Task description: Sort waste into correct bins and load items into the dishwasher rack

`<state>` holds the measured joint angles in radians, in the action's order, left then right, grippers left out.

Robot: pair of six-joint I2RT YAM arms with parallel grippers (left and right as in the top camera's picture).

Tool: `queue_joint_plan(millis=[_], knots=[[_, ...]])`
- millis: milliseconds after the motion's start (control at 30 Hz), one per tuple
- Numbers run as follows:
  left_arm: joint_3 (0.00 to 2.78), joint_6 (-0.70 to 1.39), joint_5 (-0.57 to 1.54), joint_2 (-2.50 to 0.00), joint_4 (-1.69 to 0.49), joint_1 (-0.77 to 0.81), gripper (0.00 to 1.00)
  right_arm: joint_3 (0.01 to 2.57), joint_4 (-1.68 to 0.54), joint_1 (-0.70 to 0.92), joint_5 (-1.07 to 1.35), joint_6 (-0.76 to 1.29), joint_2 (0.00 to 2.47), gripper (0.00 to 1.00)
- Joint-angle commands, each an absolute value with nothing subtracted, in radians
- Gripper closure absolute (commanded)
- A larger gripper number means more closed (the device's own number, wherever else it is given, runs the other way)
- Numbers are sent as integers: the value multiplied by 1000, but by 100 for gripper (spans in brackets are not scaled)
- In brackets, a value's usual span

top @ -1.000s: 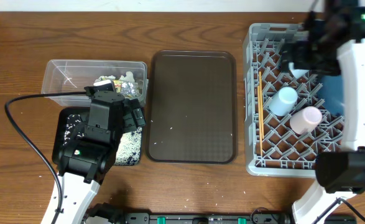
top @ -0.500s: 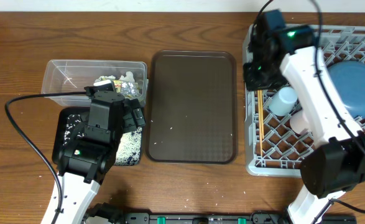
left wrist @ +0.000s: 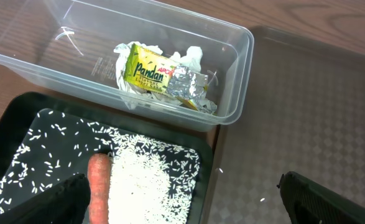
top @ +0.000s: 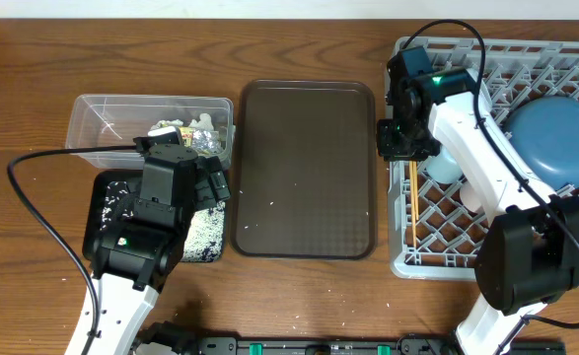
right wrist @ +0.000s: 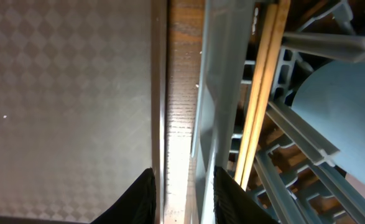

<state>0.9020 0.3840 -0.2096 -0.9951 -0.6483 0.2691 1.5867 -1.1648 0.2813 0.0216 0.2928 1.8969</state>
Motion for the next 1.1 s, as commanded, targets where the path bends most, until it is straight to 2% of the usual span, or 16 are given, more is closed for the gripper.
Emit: queue_joint_plan(millis=[0, 233, 333, 400, 1067], knots=[[902, 367, -221, -999, -651, 265, 0, 1570, -1171, 289, -31, 329, 1890, 71], [902, 367, -221, -999, -650, 265, 0, 1542, -1178, 289, -52, 344, 1890, 72], [902, 367, -221, -999, -651, 265, 0, 1542, -1179, 289, -52, 344, 1890, 82], [902, 367, -221, -999, -651, 265, 0, 1542, -1182, 289, -52, 344, 1890, 84], [902, 367, -221, -999, -651, 265, 0, 1541, -1223, 289, -66, 342, 1890, 93]])
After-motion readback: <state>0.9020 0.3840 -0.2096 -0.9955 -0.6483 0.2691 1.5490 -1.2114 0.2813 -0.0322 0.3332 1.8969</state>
